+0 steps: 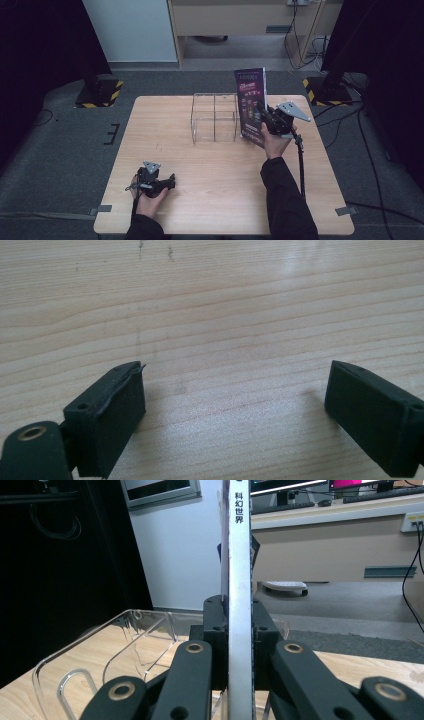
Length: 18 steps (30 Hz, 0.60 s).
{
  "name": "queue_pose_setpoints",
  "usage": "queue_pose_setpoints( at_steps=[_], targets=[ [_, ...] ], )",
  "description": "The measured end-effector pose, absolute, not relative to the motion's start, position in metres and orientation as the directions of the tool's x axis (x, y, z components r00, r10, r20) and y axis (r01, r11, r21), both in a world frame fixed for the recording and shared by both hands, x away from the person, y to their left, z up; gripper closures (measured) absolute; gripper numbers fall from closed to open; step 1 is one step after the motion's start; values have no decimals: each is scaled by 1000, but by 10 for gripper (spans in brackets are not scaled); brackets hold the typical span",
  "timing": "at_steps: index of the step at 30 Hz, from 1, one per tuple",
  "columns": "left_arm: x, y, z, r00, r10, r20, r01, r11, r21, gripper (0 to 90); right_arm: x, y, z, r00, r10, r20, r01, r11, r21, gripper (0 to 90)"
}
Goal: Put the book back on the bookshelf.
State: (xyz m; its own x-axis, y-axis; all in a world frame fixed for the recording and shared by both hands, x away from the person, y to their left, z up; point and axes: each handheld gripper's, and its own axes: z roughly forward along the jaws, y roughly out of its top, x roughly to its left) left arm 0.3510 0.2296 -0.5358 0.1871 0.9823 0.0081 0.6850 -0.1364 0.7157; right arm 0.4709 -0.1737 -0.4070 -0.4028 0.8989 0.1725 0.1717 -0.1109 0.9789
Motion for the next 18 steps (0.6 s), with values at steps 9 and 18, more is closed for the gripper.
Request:
queue_pose_setpoints(
  at_steps=[9,18],
  targets=[
    [351,230,-536,187,982,7,685,-135,716,85,460,-176,-413,-421,897,135,184,-61,981,805],
    [351,229,-536,186,983,7,685,-135,716,85,445,-181,-422,-447,888,108,216,-10,976,809]
  ],
)
